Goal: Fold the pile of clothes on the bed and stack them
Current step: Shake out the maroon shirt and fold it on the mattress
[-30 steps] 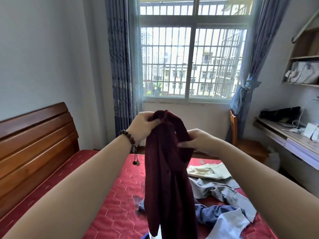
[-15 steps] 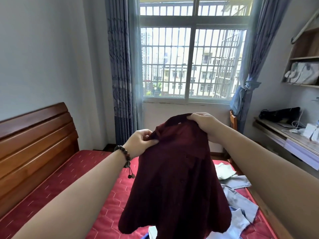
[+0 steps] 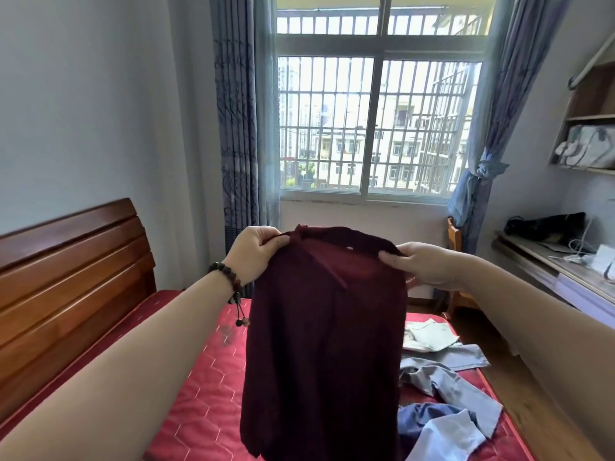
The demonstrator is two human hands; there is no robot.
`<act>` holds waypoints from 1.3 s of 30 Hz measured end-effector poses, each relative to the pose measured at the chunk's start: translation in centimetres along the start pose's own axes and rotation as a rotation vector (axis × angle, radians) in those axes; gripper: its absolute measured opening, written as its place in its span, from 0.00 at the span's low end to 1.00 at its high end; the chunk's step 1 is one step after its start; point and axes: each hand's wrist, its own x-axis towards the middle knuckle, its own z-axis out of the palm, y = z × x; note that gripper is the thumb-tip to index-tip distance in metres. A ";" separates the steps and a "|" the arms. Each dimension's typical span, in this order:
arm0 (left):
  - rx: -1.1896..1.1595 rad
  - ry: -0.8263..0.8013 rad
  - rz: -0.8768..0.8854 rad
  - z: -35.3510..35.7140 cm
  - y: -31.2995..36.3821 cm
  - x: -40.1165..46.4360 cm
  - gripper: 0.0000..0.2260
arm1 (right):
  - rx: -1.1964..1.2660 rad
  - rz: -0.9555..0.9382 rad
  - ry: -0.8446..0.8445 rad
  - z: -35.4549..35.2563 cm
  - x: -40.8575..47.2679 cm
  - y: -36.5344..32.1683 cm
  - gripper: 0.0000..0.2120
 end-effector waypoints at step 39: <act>-0.543 -0.338 -0.457 1.7 1.0 -0.5 0.05 | 0.134 -0.350 0.616 -1.4 0.1 -1.7 0.06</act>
